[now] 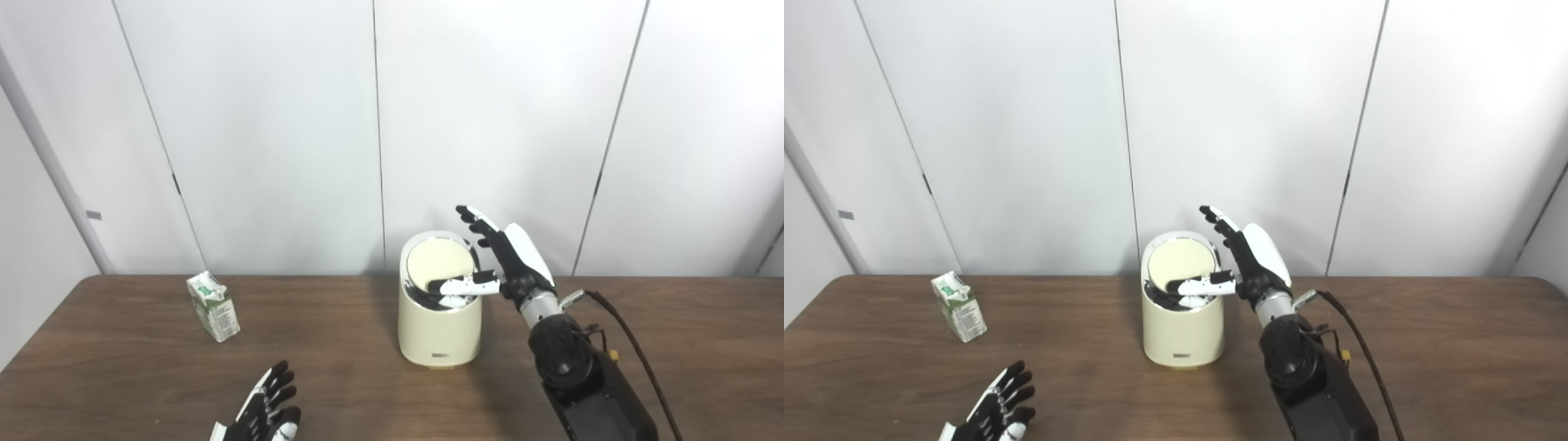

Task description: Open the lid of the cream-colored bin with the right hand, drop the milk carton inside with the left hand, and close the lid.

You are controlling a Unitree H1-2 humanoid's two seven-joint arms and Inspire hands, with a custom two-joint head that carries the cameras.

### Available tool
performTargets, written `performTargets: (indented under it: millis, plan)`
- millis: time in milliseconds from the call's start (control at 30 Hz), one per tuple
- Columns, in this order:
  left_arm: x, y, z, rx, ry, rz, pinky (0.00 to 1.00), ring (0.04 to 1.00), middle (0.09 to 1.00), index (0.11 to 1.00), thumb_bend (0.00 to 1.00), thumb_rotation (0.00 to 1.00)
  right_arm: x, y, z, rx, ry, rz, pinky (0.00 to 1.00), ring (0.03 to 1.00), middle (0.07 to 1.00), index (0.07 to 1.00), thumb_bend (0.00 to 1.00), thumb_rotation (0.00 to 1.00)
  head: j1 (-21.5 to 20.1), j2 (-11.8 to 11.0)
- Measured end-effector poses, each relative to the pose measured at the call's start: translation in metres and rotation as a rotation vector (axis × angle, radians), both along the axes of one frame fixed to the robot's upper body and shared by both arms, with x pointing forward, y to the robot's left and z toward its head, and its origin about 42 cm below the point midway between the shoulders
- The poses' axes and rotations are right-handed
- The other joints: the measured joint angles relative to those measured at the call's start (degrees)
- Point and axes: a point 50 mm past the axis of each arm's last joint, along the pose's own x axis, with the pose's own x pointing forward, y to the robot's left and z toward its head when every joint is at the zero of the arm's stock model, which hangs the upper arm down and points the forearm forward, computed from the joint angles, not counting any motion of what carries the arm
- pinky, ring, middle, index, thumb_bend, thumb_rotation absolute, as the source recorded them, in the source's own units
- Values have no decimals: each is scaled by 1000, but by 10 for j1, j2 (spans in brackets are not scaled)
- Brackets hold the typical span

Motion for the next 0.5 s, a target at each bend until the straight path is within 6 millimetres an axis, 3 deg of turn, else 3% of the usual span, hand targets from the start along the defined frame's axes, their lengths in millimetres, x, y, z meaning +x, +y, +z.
performTargets:
  millis: [367,500]
  plan:
    - [0,0,0,-13,3,0,782,873,911,958,390,597,-1,-3,2,-39,-32,-1,811,893,907,905,823,326,-1,3]
    - [0,0,0,-12,8,1,784,870,908,956,362,564,-1,-5,1,-33,-29,-7,804,887,903,902,797,323,1,4]
